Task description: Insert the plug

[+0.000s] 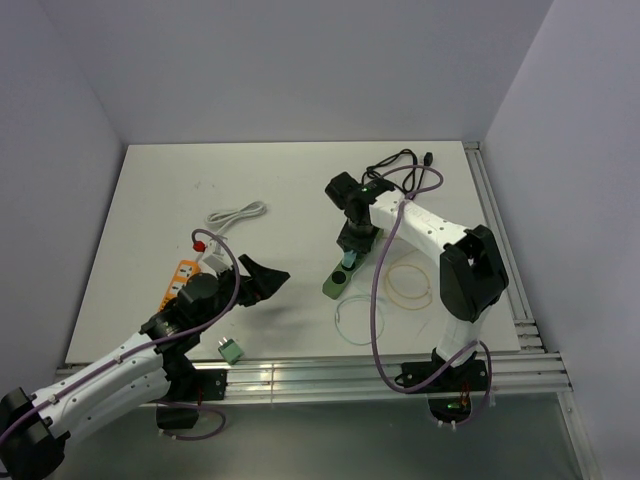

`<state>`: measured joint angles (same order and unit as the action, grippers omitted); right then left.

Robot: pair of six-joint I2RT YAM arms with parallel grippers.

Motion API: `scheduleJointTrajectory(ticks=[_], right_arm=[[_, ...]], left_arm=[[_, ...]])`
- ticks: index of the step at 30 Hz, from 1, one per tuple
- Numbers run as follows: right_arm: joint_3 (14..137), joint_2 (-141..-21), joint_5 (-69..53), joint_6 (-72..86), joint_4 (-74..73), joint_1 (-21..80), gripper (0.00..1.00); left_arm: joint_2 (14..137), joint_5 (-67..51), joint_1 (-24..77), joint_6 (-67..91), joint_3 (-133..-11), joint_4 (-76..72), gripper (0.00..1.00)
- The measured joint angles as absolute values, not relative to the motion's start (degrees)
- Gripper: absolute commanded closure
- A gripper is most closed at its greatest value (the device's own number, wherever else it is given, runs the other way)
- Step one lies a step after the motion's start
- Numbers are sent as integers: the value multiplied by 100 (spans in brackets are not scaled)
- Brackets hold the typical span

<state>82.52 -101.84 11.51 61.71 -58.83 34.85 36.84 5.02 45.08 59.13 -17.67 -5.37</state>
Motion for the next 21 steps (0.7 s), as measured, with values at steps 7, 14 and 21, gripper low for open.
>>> scheduleJointTrajectory(ticks=[7, 14, 21], right_arm=[[8259, -10278, 1247, 6167, -5876, 3485, 100], [8267, -10361, 1243, 6160, -5848, 3487, 100], [8302, -10401, 1240, 6143, -5843, 3487, 100]], left_arm=[[3682, 484, 4510, 5913, -1767, -532, 14], [3682, 484, 4510, 5916, -1767, -530, 14], [3671, 484, 4510, 5913, -1767, -530, 14]])
